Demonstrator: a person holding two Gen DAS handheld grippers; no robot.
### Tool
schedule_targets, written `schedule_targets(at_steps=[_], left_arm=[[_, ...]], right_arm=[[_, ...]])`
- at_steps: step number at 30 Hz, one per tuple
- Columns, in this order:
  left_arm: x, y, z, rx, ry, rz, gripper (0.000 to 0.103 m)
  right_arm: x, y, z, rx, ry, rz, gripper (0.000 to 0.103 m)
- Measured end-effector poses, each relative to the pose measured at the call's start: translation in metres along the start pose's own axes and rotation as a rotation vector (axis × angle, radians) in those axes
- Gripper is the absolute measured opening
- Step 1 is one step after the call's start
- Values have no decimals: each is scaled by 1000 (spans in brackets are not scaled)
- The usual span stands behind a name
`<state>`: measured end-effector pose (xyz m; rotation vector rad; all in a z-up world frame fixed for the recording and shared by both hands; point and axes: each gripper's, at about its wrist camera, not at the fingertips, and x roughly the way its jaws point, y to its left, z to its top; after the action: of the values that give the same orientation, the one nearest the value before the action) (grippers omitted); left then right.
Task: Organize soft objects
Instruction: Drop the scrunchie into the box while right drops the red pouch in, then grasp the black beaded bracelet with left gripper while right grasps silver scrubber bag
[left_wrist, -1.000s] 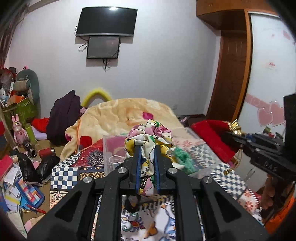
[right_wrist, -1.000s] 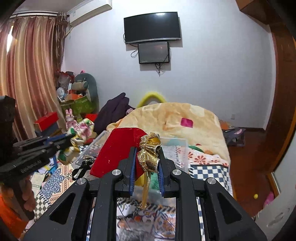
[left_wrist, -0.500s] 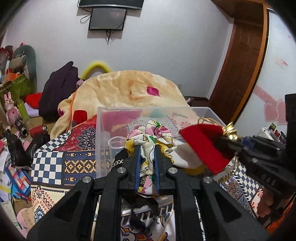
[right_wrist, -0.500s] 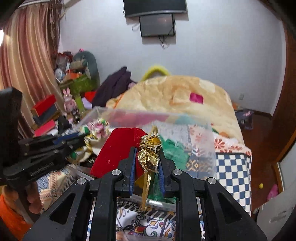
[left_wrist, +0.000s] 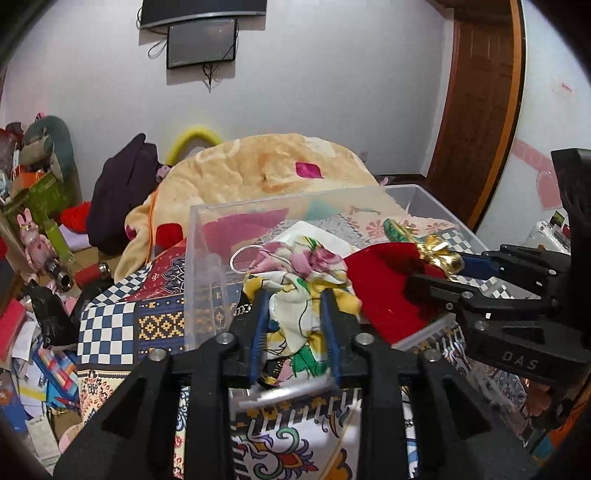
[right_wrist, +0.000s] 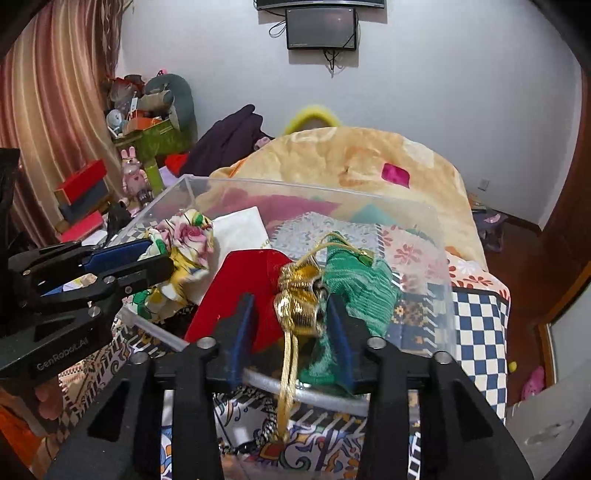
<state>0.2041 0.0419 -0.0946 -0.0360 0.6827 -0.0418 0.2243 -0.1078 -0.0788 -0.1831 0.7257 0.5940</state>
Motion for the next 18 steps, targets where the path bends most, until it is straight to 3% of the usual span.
schedule_targets(at_steps=[4,7,9,12,18], left_arm=[[-11,-6,-2,24,-22,-18,39],[-19,-11,-4,37,-33,-21,41],[-27,-13,-5,39,-48,-21,47],[-39,-14,-8,29,-67,-26,53],[-58,-14,-21,4,-80,-34,66]], right_arm=[[-9,1,-1,-15,-29,-14,60],[-19,2,-1,-35,-48,-38,60],[-25,2,-2,-45,-62,-46,61],[-36,2,-7,-64,-92,-58,76],[-51,1,-26,-80,-93,-65,77]])
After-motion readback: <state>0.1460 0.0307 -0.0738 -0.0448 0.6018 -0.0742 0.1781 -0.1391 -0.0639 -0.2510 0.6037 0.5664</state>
